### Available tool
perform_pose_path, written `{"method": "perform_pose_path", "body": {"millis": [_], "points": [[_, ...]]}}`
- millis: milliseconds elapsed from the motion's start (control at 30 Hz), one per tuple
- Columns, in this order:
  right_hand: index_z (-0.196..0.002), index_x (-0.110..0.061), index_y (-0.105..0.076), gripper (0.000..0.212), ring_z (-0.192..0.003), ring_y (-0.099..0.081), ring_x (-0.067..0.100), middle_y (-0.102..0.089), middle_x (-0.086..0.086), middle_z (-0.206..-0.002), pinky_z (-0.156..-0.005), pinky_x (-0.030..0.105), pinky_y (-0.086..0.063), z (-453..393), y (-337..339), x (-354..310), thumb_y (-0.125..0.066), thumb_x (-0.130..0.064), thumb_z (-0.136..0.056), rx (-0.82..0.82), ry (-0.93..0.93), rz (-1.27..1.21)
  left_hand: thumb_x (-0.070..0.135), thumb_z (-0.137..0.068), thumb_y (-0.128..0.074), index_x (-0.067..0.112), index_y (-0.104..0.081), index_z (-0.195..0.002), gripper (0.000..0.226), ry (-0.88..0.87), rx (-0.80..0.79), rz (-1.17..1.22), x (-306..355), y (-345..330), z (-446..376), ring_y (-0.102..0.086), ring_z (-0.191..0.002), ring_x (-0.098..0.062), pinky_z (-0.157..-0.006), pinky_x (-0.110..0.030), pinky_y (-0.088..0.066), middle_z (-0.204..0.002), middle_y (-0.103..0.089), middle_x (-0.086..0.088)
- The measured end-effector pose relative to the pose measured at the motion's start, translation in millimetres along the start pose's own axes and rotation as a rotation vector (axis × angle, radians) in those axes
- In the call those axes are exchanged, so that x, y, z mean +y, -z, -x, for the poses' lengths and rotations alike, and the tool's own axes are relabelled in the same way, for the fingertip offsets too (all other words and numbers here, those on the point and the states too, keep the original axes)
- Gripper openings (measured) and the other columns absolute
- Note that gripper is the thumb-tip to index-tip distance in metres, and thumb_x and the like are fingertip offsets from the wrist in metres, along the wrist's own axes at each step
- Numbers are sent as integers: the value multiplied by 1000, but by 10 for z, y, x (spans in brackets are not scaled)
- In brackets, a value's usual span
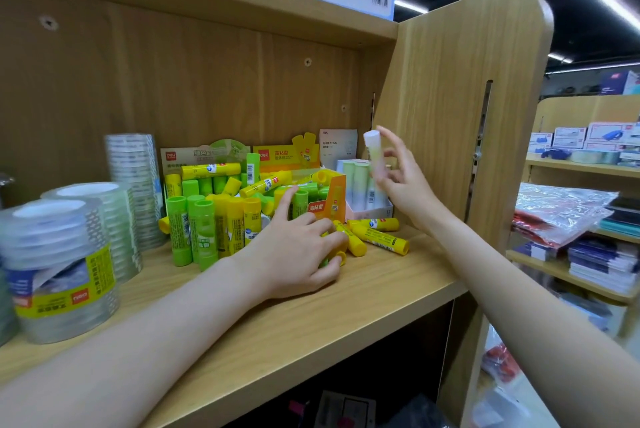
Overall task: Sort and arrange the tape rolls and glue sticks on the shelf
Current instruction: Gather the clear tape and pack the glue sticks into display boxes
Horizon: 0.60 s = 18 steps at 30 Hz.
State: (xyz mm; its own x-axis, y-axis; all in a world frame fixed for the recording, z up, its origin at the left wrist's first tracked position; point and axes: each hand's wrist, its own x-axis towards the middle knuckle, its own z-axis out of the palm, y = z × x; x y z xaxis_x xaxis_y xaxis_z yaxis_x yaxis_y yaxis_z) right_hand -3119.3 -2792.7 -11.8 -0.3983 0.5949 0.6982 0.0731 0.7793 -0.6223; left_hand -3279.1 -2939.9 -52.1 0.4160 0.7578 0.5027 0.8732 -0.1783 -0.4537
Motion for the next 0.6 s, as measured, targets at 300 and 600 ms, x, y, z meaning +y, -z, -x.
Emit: {"method": "perform_pose_path", "body": {"millis": [300,600], "points": [[-137,-31,-38,53,-92,-56,25,-49,6,-108,-79,33,-52,-42,-5,80,-47,-5,-92,56,42,165,45,-88,-26,22,-67,-103,49,5,4,-5,10,17,4,-65,-81,-20,-107,-62,-5,-89,-67,2],[-114,-8,-47,27,-81,-55,20,-57,3,-86,-71,29,-43,-115,58,-100,-56,-11,-88,178,62,329,47,-88,-20,22,-64,-111,56,10,-29,-4,11,33,1,-64,-90,-22,-108,-62,-3,-95,-66,1]]}}
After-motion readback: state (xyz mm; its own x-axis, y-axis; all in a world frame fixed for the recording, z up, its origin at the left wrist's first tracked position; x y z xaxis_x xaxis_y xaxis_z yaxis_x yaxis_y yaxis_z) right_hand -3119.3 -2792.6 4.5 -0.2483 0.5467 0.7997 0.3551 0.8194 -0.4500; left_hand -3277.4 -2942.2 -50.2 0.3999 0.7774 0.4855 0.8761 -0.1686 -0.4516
